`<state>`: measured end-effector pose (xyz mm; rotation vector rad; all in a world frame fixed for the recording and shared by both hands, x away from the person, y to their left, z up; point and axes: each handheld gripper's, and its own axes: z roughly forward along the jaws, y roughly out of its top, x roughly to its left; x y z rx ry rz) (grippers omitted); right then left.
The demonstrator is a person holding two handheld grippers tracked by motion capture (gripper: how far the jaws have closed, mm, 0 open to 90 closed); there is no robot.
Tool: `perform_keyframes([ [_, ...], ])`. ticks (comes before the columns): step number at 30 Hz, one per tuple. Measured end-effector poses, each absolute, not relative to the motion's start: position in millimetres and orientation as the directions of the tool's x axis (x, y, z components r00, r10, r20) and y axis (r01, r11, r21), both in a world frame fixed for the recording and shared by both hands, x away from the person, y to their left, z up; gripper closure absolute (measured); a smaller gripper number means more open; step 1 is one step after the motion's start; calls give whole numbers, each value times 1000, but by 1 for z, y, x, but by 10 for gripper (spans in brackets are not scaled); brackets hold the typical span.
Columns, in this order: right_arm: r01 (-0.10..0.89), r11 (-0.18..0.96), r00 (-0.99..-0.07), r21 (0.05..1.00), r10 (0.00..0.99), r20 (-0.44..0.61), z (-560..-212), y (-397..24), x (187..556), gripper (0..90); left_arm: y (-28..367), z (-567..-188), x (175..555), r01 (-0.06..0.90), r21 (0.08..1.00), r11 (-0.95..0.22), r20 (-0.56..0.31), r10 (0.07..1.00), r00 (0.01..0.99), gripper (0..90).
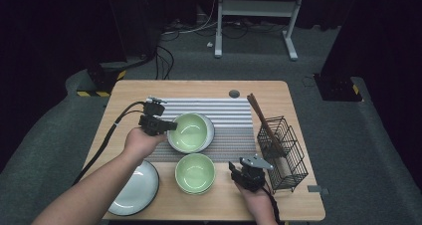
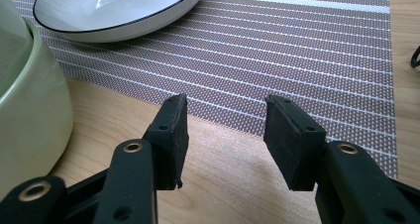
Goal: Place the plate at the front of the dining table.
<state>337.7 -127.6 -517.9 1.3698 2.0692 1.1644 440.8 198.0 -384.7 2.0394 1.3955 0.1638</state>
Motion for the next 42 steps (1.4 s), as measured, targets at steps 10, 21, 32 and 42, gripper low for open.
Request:
perform_keyframes([
  [10, 556, 173, -442, 813, 890, 113, -518, -128, 338, 515, 199, -392, 453, 801, 568, -191, -258, 882, 393, 844],
  [21, 556, 177, -443, 812, 890, 109, -518, -127, 338, 516, 200, -391, 464, 801, 575, -168, -255, 893, 371, 844],
  [32, 555, 181, -447, 812, 888, 108, -519, -127, 338, 524, 198, -399, 476, 808, 569, -154, -251, 903, 349, 844],
  [42, 558, 179, -445, 810, 889, 110, -519, -127, 338, 520, 197, -409, 486, 822, 552, -141, -249, 913, 324, 844],
])
